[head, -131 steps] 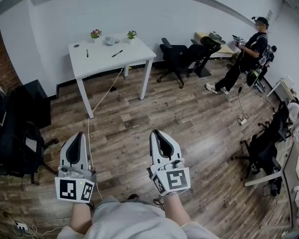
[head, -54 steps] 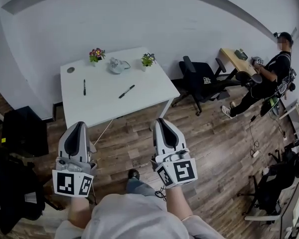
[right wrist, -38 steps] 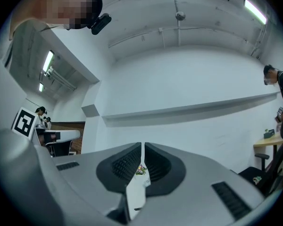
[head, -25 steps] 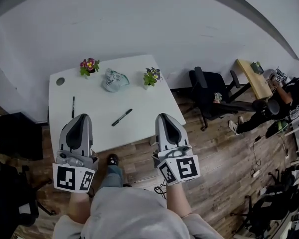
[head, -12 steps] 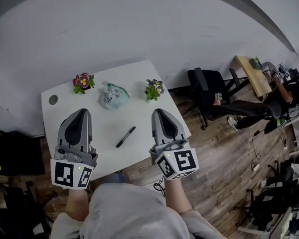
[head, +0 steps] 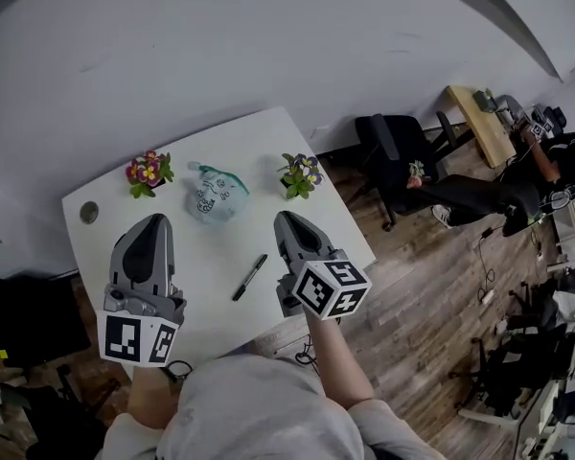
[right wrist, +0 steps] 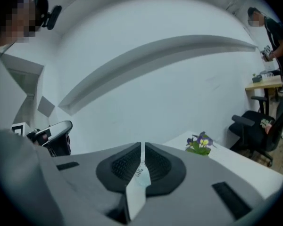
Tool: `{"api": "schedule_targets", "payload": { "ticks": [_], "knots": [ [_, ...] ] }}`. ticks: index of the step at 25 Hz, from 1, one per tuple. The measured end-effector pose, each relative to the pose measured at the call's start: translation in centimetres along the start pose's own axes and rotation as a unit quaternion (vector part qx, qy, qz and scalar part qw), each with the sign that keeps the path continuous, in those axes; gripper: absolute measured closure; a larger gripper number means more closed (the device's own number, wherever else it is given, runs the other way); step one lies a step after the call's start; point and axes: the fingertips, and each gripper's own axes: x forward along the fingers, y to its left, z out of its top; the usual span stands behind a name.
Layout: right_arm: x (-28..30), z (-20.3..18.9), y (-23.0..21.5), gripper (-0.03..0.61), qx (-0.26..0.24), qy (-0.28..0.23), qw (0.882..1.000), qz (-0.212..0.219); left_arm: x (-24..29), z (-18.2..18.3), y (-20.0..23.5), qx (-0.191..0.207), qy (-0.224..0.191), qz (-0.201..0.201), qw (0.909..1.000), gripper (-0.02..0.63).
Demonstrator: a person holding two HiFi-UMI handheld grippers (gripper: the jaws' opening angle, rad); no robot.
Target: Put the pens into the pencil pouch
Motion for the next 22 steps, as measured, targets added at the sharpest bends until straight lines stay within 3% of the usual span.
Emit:
{"api": "schedule_targets", "payload": {
  "ticks": [9,14,22],
  "knots": [
    [7.2,-6.3,-3.7,0.525,0.108,0.100,0.989,-0.025,2.1,-3.6,3.1,-0.030,0.034,-0.011,0.9989,0.589],
    [10.6,-9.1,-5.7,0.471,0.185,0.130,0.973,-0.043,3.1,-5.2,4.5,-0.036,0.048,-0.016,0.9981,0.589],
    [14.5,-11.9,-8.6,0.448,0.302,0.141,0.940,-0.069,4.4,-7.1,5.7,-0.045,0.066,-0.026,0.9964,0.589]
  ]
}}
